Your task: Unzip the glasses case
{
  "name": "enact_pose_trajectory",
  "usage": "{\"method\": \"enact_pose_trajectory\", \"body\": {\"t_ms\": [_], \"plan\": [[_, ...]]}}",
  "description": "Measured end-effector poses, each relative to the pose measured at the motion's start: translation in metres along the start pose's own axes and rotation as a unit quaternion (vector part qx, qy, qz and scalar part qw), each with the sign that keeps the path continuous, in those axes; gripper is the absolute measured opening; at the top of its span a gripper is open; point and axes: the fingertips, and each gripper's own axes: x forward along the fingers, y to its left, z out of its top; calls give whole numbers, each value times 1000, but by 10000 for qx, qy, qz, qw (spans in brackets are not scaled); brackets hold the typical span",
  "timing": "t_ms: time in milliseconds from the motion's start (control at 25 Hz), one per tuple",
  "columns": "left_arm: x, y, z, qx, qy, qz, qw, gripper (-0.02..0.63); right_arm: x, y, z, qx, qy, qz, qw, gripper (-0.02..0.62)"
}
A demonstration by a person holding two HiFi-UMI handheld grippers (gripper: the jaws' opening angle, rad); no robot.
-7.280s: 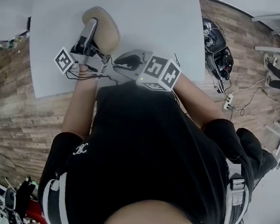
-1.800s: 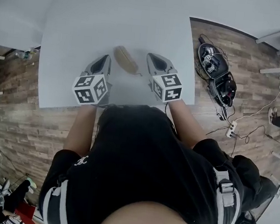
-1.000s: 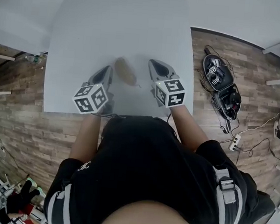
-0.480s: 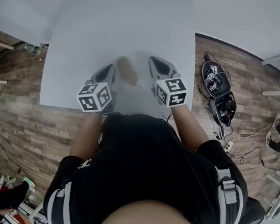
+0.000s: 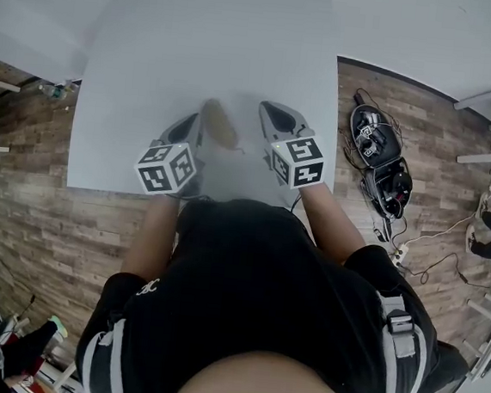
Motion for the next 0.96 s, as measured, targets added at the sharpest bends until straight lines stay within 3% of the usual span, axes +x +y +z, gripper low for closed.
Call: {"method": "enact_pose_trajectory", "body": {"t_ms": [960], "plan": [[-17,17,-17,-82,48,201,9998,3,2,25,-30,-15,351,252,9991,12]]}}
